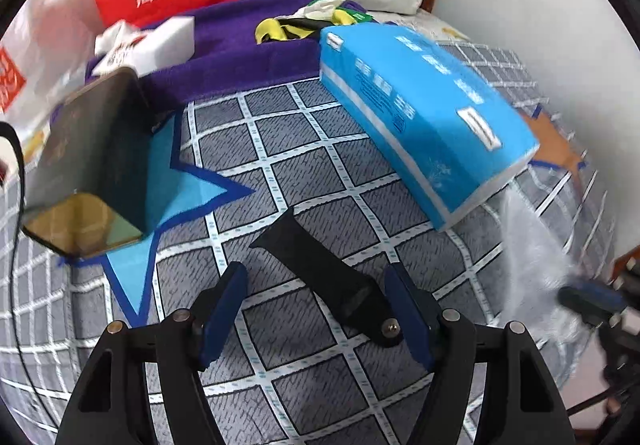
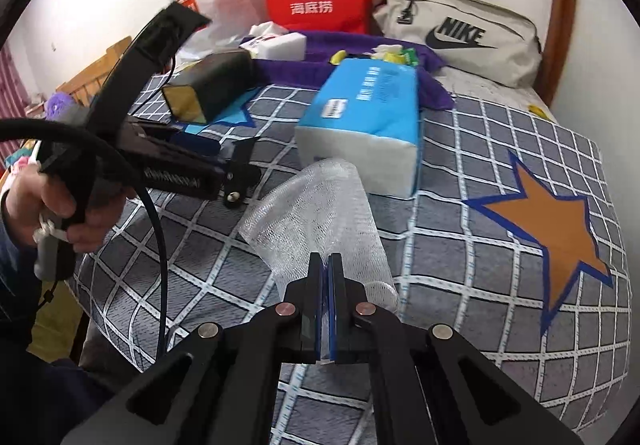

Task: Organize soft objects
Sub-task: 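Grasp the black watch strap with the left tool while the right tool holds the mesh bag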

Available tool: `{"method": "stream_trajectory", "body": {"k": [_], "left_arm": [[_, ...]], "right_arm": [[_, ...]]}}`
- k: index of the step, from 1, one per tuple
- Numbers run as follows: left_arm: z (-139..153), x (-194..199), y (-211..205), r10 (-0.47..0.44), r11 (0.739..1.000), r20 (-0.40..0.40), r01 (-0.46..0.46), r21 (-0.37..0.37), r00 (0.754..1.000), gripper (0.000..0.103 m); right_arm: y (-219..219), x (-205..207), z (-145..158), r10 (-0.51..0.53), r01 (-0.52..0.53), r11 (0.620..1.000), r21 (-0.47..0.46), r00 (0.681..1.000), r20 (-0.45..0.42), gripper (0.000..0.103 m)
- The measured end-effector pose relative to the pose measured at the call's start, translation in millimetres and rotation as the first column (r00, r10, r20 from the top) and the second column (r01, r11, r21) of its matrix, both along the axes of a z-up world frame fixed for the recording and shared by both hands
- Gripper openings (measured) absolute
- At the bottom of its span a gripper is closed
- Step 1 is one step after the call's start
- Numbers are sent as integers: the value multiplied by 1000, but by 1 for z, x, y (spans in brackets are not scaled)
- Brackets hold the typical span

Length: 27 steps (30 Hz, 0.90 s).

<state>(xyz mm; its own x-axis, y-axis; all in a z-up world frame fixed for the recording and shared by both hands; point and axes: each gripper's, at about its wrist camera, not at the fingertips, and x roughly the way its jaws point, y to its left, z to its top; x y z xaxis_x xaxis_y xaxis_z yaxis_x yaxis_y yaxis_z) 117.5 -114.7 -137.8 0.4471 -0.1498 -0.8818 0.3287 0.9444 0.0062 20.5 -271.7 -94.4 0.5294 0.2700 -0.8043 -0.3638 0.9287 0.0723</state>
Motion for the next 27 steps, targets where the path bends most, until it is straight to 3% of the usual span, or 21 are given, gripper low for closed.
{"method": "stream_trajectory", "body": {"k": [4,11,16,18,19,21,22,27], "left_arm": [[1,-8,11,-7,1000,19,7,19,1000,72],[4,-15,47,88,996,-1,-88,6,996,71],[3,-8,28,23,1000,6,-23,-8,1000,70],[2,-4,22,21,1000,15,-21,1,1000,62],[3,-4,22,16,1000,20,-16,-12,1000,49],[3,-5,23,10,1000,30,-9,-9,999,35],[4,-6,25,-9,1000,25,10,-25,1000,21],[6,-10,28,-38,999,11,38,-37,999,21]], "right_arm": [[-8,2,1,-25,25,1000,7,1000,9,2],[-9,2,-1,-18,17,999,28,1000,10,2],[-8,4,-3,-12,12,999,40,1000,3,2],[-9,4,-3,-14,14,999,41,1000,3,2],[-9,4,-3,-15,15,999,47,1000,2,2],[-11,4,-2,-22,22,998,55,1000,4,2],[-11,4,-2,-24,24,998,59,1000,4,2],[-9,5,1,-18,17,997,73,1000,9,2]]}}
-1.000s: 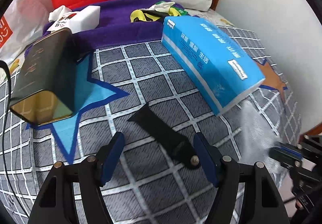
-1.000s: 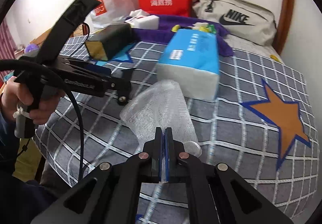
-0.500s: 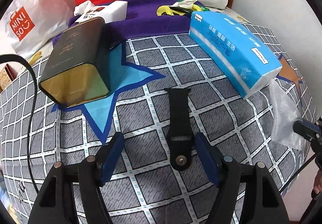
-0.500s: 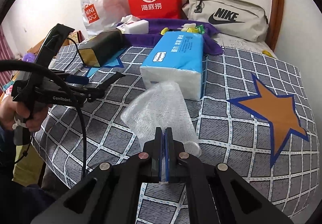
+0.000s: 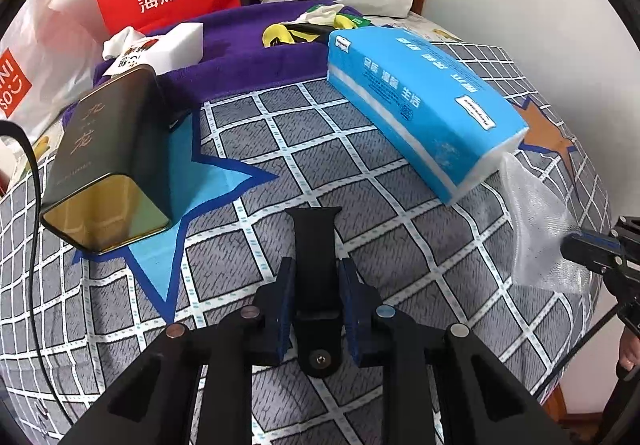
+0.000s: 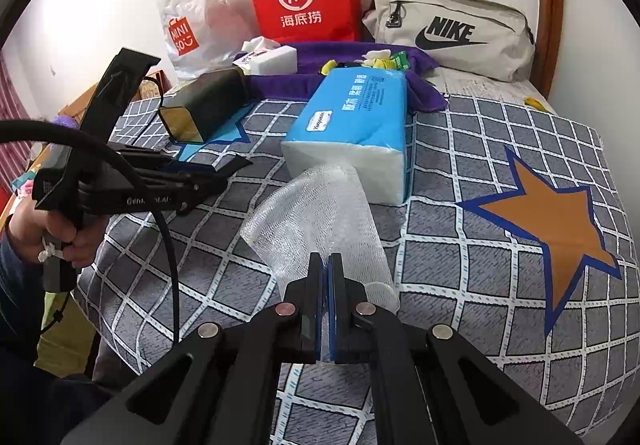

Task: Organize soft objects
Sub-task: 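Carry the black strap and white mesh bag up onto the purple towel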

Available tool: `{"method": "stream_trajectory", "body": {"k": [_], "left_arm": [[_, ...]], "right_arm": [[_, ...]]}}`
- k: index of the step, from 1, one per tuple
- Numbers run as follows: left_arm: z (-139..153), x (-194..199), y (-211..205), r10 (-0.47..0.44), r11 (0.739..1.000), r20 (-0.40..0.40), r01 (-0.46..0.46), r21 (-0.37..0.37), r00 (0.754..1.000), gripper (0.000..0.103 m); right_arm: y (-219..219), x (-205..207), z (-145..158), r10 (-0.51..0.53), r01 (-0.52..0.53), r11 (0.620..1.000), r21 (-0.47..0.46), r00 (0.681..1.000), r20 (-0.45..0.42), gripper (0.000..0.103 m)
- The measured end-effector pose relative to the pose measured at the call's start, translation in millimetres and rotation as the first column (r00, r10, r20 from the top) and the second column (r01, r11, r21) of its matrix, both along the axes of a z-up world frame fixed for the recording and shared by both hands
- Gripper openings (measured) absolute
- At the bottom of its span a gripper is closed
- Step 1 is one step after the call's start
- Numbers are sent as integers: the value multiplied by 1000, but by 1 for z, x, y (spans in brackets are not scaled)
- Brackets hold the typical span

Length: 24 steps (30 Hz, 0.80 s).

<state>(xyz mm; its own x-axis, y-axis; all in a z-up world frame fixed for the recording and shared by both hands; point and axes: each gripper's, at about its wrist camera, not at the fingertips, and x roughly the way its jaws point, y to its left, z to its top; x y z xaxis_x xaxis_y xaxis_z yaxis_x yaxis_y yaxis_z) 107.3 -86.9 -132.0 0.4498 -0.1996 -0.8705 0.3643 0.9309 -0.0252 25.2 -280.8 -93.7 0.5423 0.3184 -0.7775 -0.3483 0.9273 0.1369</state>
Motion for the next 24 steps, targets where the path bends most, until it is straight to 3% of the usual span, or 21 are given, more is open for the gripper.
{"method": "stream_trajectory", "body": {"k": [5,24], "left_arm": [[9,-5,12,3,998,-7,-4,-67,1000,21],[81,-2,68,111,989,108,-98,-114,988,21]], "right_arm": [[5,-1,10,21,-21,1000,19,1000,3,2],[27,31,60,78,-82,995,57,995,65,2]]}}
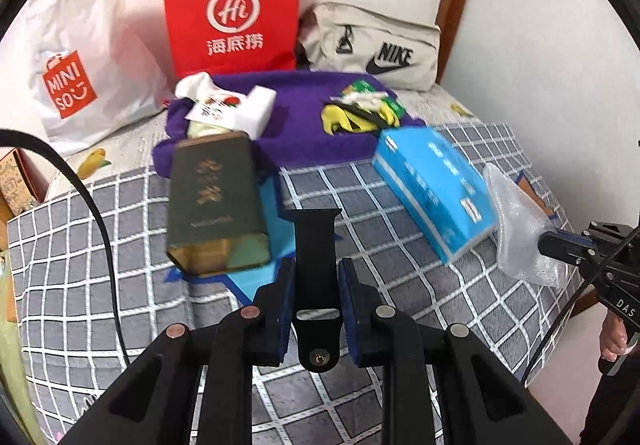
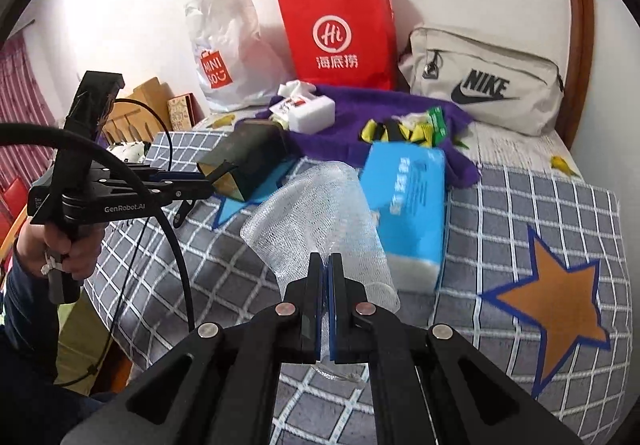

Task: Organize soft objects
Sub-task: 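Carry the black strap and white mesh bag up onto the purple towel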

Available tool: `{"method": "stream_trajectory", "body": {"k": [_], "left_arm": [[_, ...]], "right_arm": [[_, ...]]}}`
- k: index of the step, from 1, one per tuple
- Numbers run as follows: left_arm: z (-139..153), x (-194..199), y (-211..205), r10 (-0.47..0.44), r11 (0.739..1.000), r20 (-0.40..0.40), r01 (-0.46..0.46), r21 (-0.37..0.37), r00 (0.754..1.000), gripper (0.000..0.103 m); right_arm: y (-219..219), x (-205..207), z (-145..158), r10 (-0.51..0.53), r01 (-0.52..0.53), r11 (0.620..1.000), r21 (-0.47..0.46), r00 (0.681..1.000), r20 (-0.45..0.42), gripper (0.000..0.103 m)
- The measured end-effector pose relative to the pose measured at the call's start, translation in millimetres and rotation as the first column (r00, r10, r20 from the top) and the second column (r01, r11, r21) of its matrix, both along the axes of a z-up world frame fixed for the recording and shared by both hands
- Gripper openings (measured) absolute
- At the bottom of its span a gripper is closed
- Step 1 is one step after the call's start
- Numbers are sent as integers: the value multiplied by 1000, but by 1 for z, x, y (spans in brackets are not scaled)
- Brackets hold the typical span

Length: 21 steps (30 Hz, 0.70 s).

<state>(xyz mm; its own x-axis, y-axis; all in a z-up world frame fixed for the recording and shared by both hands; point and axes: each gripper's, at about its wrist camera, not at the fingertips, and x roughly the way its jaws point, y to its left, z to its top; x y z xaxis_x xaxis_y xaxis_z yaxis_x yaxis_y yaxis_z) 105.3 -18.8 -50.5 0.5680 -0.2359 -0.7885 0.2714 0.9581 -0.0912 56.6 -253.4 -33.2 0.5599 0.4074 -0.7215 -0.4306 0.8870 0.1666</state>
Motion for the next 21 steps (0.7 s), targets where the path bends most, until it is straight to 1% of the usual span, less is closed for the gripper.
{"method": "stream_trajectory", "body": {"k": [7,12,16,21], "left_arm": [[20,18,19,38,999,19,-37,-13,999,21],[33,37,34,67,998,41,-67,2,997,21],[40,54,45,86,996,50,-85,-4,995,21],[48,76,56,99,995,65,-99,0,993,21]], "right_arm": [[6,30,15,-2,2,1000,14,1000,17,2],[10,63,23,-31,30,999,13,999,16,2],[11,92,27,-43,43,999,21,999,11,2],[11,124,30,-69,69,998,-1,998,16,2]]}}
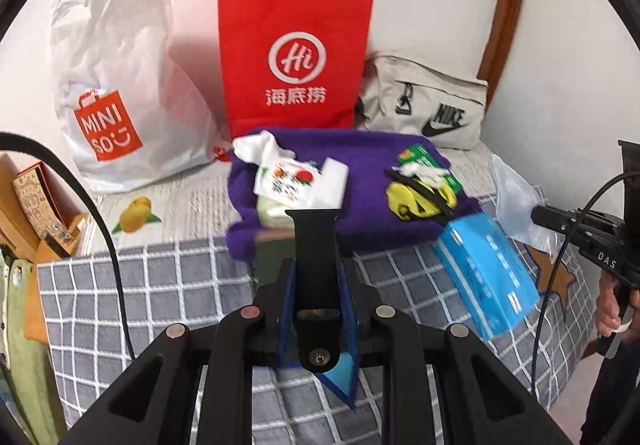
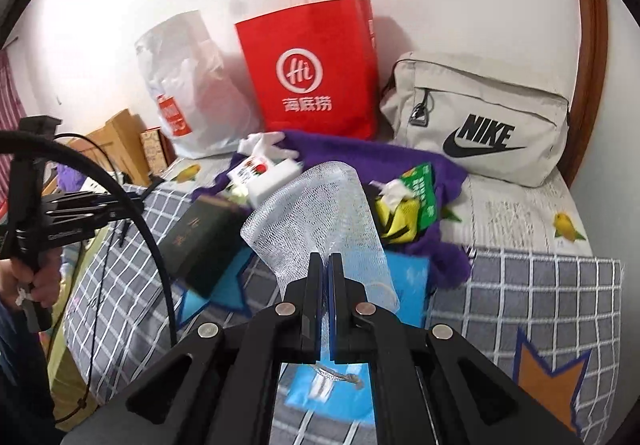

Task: Organize soft objects
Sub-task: 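Carry the black strap and white mesh bag up onto the purple towel, then lower the mesh bag and strap onto the towel and open both tools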

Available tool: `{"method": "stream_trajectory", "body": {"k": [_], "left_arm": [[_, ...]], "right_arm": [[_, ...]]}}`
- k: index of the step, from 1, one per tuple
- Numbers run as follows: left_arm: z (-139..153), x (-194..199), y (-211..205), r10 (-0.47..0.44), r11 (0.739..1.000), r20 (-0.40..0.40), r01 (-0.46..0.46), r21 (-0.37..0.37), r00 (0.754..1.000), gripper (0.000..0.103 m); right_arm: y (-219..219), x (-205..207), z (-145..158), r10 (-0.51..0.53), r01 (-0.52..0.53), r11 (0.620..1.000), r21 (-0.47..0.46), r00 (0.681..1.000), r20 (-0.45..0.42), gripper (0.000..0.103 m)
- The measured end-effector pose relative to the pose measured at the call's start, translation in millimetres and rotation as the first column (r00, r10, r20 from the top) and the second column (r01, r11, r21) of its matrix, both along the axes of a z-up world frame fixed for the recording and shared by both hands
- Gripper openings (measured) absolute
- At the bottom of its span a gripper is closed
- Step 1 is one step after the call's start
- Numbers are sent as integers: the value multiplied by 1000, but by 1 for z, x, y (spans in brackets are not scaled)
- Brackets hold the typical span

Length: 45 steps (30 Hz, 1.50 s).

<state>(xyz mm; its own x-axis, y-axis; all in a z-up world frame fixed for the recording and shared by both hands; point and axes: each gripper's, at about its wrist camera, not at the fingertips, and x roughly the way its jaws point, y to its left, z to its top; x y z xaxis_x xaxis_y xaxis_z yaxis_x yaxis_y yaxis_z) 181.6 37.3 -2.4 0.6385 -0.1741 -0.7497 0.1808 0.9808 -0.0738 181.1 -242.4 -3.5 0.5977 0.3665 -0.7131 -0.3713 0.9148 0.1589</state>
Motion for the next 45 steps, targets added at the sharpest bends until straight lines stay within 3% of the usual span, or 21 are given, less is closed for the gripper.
{"method": "stream_trajectory", "body": {"k": [12,19,27,32,40,41,44,45], "left_arm": [[-5,65,6,-11,1000,-21,10,-9,1000,21],[-12,97,1,-32,999,-38,32,-7,999,21],[-21,121,-3,-50,999,-58,49,-20,997,21],[-24,132,-11,-75,997,-66,73,-35,995,21],[-31,140,-22,-103,994,-85,101,-30,991,21],[-31,141,-23,-106,994,-86,103,-30,991,21],[-32,143,-26,-111,994,-90,109,-30,990,21],[-32,144,-27,-114,993,-92,111,-32,989,21]], "right_arm": [[13,76,-10,-21,20,999,-37,1000,-23,2],[40,113,-30,13,-15,1000,-27,997,-81,2],[71,152,-62,32,-46,995,-90,988,-154,2],[88,163,-77,56,-85,984,-157,982,-179,3],[89,172,-92,54,-88,987,-137,972,-231,6],[87,172,-92,55,-87,988,-131,971,-234,9],[81,172,-94,54,-81,992,-101,968,-245,35],[80,171,-94,51,-76,993,-95,969,-243,39]]}}
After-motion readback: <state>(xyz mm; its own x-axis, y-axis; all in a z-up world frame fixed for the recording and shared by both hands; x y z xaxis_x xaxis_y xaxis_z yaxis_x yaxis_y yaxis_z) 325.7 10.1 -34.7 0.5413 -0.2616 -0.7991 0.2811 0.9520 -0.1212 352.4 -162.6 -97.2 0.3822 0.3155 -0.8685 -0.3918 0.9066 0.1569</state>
